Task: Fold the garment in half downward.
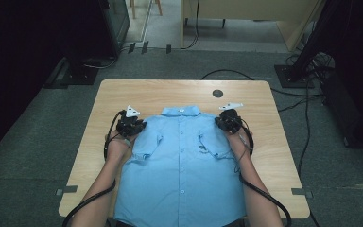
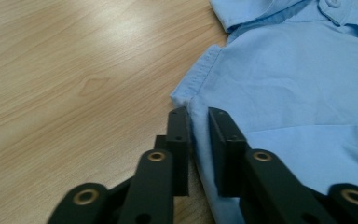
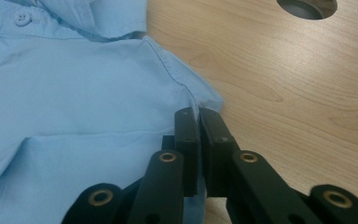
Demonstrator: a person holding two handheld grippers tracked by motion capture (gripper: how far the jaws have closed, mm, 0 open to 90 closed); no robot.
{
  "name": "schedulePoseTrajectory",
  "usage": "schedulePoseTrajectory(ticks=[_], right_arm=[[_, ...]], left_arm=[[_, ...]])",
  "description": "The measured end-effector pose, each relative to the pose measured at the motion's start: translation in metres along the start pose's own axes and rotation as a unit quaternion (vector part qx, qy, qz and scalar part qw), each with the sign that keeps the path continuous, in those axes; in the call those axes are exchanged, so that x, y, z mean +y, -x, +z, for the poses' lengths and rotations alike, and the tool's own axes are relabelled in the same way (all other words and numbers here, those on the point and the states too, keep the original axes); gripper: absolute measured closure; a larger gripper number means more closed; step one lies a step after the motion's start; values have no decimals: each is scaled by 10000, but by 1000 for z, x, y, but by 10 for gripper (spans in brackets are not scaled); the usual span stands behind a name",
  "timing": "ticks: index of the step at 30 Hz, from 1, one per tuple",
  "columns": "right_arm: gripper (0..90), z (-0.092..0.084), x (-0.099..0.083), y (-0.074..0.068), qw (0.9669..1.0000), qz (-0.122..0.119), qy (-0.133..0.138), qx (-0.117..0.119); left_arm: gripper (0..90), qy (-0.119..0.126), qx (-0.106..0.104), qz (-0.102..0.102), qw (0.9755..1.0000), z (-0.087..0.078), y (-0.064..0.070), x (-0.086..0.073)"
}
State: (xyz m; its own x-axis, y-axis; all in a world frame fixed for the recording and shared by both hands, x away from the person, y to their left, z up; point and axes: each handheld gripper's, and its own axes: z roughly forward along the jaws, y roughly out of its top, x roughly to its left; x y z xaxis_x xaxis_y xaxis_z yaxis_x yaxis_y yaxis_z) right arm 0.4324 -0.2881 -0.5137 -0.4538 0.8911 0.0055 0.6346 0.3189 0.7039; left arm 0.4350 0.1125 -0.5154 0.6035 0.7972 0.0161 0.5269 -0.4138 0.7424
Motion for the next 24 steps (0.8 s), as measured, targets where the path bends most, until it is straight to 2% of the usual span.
schedulePoseTrajectory(ticks=[3, 7, 10, 12, 14, 17, 20, 22, 24], right_arm=[[875, -1, 0, 3, 10000, 21, -19, 68], [875, -5, -2, 8, 10000, 67, 24, 49], [875, -8, -5, 15, 9999, 94, 42, 75], [874, -9, -6, 19, 9996, 236, 31, 139], [867, -11, -8, 21, 9996, 253, 51, 128], [859, -12, -10, 23, 9996, 265, 72, 94], [845, -14, -11, 26, 9995, 302, 103, -6], [843, -15, -12, 28, 9994, 340, 98, 39], [819, -14, -12, 28, 9996, 266, 19, 66]], left_arm=[[835, 102, -21, -202, 9997, -3, -5, -1], [866, 56, -114, -359, 9993, -5, -10, -3], [866, 63, -116, -347, 9993, -4, -10, -3], [869, 34, -91, -281, 9996, -4, -8, -3], [878, -16, -75, -212, 9997, -4, -7, -3], [884, -21, -124, -290, 9995, -3, -9, -4], [884, -53, -100, -230, 9997, -3, -8, -3], [884, -59, -103, -245, 9996, -3, -9, -3], [867, -55, -106, -322, 9994, -3, -9, -2]])
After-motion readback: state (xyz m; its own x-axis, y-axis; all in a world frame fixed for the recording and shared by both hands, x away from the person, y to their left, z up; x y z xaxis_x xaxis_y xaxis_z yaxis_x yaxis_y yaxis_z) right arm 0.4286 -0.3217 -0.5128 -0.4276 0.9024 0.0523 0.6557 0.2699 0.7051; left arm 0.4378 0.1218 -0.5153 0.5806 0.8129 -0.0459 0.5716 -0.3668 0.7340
